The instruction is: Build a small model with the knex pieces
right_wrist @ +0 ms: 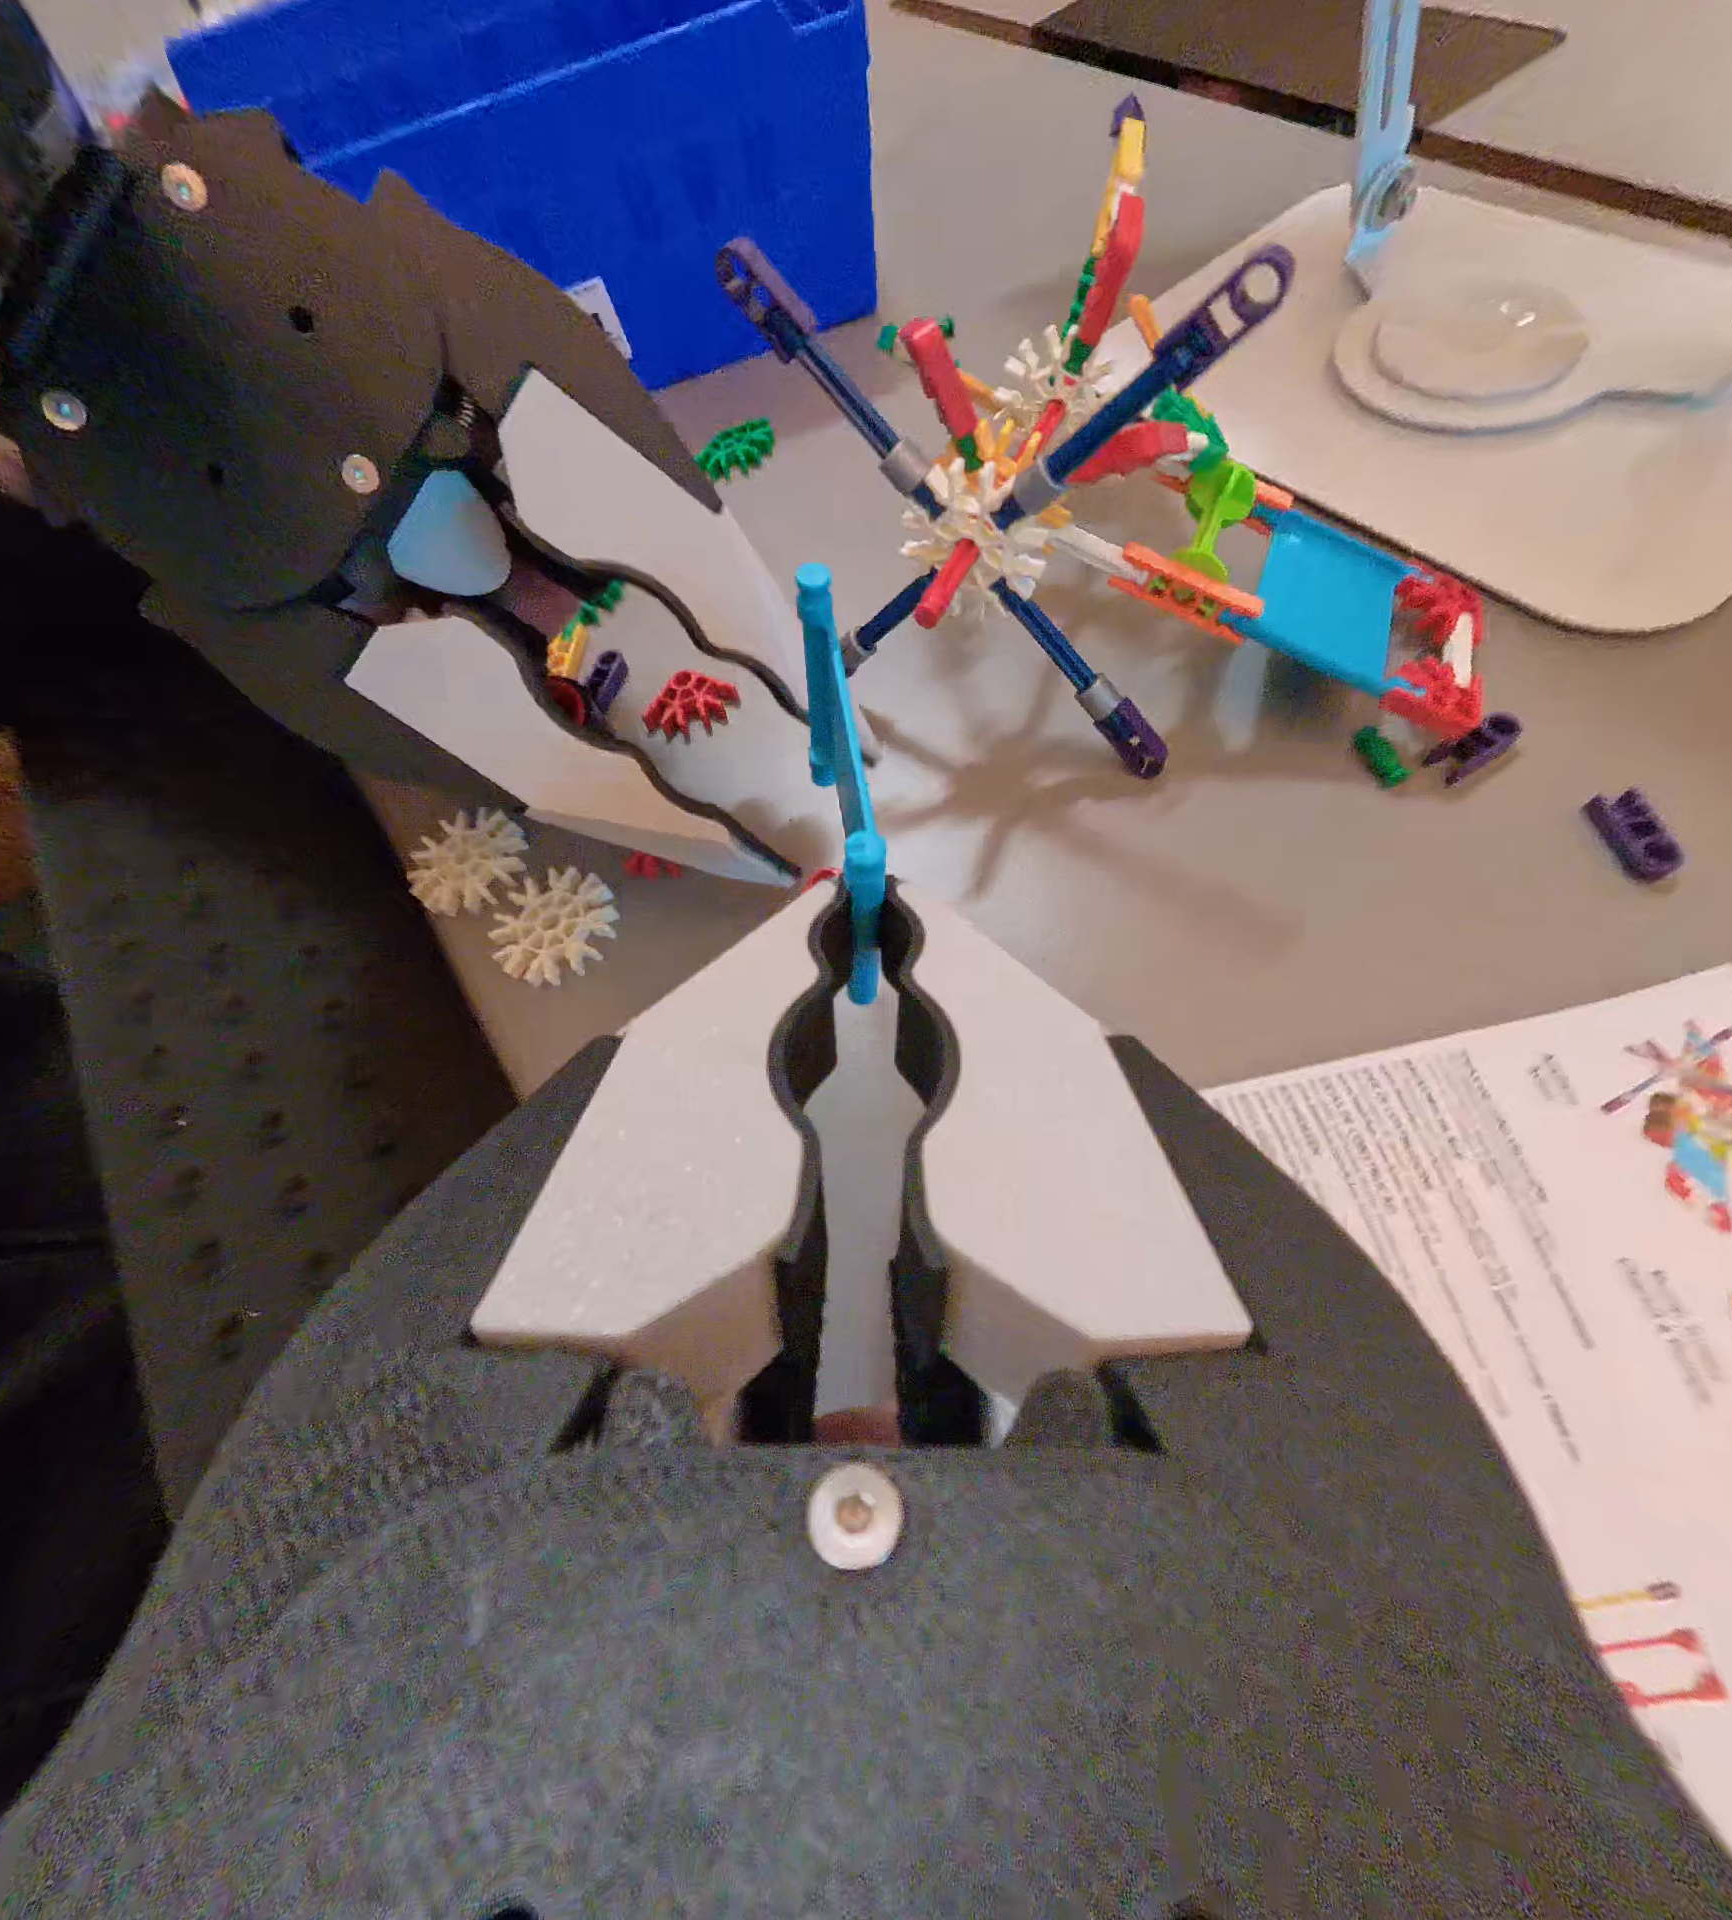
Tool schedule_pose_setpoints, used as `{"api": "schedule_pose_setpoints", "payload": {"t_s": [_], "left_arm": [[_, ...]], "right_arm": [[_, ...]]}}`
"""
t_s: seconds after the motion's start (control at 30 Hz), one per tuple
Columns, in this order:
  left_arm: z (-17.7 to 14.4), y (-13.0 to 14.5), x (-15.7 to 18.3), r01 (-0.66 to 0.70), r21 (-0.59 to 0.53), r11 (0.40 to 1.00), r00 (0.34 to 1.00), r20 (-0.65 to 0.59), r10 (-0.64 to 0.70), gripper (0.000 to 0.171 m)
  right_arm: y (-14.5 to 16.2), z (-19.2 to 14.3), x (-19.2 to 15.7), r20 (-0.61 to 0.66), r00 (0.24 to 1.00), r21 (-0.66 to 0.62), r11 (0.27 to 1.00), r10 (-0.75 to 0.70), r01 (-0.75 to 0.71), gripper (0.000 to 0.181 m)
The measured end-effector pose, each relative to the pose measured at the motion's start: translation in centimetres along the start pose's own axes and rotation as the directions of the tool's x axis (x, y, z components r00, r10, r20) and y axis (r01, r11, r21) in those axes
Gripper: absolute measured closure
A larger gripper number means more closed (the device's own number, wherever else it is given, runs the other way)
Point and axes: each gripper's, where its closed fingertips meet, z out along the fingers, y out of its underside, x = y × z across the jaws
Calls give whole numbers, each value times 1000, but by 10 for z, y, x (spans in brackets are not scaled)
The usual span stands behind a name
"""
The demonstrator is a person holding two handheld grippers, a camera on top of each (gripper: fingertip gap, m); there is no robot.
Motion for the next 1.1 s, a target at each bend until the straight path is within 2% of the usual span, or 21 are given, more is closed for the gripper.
{"api": "schedule_pose_setpoints", "payload": {"t_s": [0.23,0.3,0.37,0.43,0.47,0.53,0.63,0.7,0.87,1.1], "left_arm": [[-9,-20,-13,68,124,990,997,30,-72,144],[-10,-20,-11,70,121,990,997,19,-73,144],[-8,-14,-9,40,86,996,999,19,-42,143],[-7,-6,-8,0,44,999,1000,25,-1,144],[-6,-4,-8,-11,36,999,1000,24,10,144],[-4,-1,-3,-21,17,1000,1000,5,21,144],[-1,3,-3,-39,-5,999,999,10,39,144],[0,6,0,-48,-14,999,999,-4,48,144],[4,10,8,-83,-29,996,996,-30,82,144],[7,8,19,-155,-5,988,986,-57,155,143]], "right_arm": [[-3,-3,-9,76,993,54,995,85,-89,180],[-2,-3,-6,66,995,53,995,81,-85,180],[4,-4,3,-14,1000,26,999,20,-19,180],[14,-4,17,-172,970,-75,984,-173,162,180],[19,-4,23,-242,925,-152,953,-293,262,180],[27,-3,32,-329,781,-327,840,-531,434,181],[32,2,37,-333,552,-528,636,-764,562,180],[33,5,36,-303,446,-603,532,-842,595,180],[38,9,33,-208,319,-695,369,-925,617,179],[43,8,30,-126,254,-727,264,-959,634,177]]}}
